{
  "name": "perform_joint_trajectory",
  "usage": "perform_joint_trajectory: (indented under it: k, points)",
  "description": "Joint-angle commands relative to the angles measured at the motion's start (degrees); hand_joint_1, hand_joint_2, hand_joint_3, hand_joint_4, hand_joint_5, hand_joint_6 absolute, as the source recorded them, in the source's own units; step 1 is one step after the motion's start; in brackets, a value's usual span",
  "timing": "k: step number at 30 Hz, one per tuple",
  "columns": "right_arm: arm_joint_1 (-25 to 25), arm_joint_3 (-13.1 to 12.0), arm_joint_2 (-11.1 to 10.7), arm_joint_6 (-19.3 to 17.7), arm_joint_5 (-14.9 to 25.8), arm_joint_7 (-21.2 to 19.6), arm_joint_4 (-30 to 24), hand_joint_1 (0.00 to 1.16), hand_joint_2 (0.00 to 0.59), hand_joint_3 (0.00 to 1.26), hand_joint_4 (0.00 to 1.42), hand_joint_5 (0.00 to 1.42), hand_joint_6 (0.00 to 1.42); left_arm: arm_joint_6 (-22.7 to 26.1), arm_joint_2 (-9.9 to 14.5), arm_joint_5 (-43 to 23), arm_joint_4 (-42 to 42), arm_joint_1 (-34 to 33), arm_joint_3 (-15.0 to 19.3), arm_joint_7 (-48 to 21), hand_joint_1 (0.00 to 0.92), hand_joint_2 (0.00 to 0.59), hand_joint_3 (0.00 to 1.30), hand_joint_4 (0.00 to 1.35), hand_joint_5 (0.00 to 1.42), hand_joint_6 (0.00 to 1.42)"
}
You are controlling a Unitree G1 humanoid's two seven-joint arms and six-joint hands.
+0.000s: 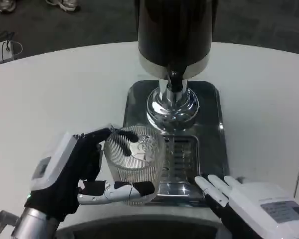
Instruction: Grasp the cup under the faucet to collect the drink, then remove the cup.
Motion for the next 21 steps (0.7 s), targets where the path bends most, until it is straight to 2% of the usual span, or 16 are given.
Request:
perform_joint_trajectory:
  k: [1, 12, 21]
  points:
    - [1.44, -2.64, 0.66, -2.31, 2.31, -1.12, -0.85, 0.59, 0.401, 0.02, 0.00, 0.00, 0.00, 1.70, 0.22, 2.98, 5.20, -5.72, -1.65, 3.97, 0.564, 0.000, 1.00, 1.13, 1.35, 1.42]
    - [2.98, -6.12, 1.78, -5.68, 5.66, -0.98, -0.85, 0.58, 0.406, 0.02, 0.00, 0.00, 0.00, 3.89, 0.48, 7.60, 14.52, -14.05, -6.67, 9.33, 0.564, 0.000, 1.00, 1.13, 1.35, 1.42]
    - [5.03, -8.61, 4.21, -8.88, 7.01, -0.93, -0.85, 0.58, 0.410, 0.02, 0.00, 0.00, 0.00, 4.91, 1.49, 9.79, 22.25, -19.68, -9.65, 13.67, 0.564, 0.000, 1.00, 1.13, 1.35, 1.42]
